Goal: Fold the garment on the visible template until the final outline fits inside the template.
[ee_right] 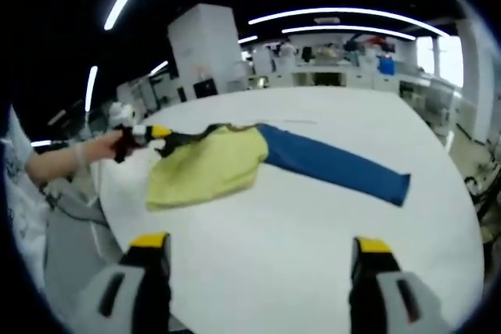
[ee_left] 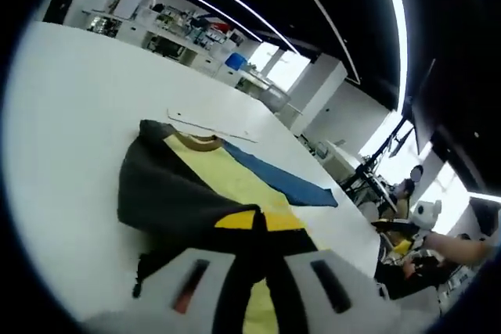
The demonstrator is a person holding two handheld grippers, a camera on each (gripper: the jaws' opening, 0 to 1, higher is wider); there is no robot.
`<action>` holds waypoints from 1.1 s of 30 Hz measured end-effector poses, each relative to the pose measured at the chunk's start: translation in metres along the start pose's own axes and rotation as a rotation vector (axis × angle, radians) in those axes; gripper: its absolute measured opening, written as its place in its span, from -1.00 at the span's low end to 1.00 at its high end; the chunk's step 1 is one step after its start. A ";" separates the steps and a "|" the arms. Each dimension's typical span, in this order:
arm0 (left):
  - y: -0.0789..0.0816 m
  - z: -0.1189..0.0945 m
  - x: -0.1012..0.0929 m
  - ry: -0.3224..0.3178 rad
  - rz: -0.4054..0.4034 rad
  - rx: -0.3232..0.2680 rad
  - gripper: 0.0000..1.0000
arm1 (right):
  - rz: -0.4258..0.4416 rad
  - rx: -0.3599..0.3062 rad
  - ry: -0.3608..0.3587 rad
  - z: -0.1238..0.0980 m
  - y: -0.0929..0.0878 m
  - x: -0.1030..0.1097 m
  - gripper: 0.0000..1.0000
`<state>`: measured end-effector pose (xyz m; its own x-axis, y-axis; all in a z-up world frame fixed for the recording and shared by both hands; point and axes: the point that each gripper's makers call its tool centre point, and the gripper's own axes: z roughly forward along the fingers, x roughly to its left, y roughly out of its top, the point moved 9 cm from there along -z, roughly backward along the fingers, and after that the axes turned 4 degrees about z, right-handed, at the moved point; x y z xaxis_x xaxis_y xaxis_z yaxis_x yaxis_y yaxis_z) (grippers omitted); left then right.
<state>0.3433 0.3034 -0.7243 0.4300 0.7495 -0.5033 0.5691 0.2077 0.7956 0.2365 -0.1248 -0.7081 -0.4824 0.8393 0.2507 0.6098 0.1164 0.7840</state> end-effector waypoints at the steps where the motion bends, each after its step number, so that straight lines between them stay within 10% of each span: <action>1: -0.004 0.004 -0.003 -0.002 0.009 0.016 -1.00 | 0.004 -0.001 0.002 0.000 0.000 0.000 0.94; 11: -0.034 0.032 -0.009 0.010 0.043 0.134 -1.00 | 0.022 0.015 0.002 0.002 -0.010 0.001 0.92; 22: -0.028 0.021 -0.011 -0.025 0.087 0.113 -0.98 | 0.034 0.010 0.007 0.005 -0.010 0.001 0.95; 33: -0.022 -0.008 -0.018 -0.061 0.164 0.097 -0.01 | 0.034 0.014 0.021 0.009 -0.011 0.006 0.96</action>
<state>0.3173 0.2906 -0.7302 0.5626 0.7281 -0.3917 0.5514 0.0226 0.8339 0.2327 -0.1167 -0.7199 -0.4744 0.8313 0.2896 0.6349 0.0952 0.7667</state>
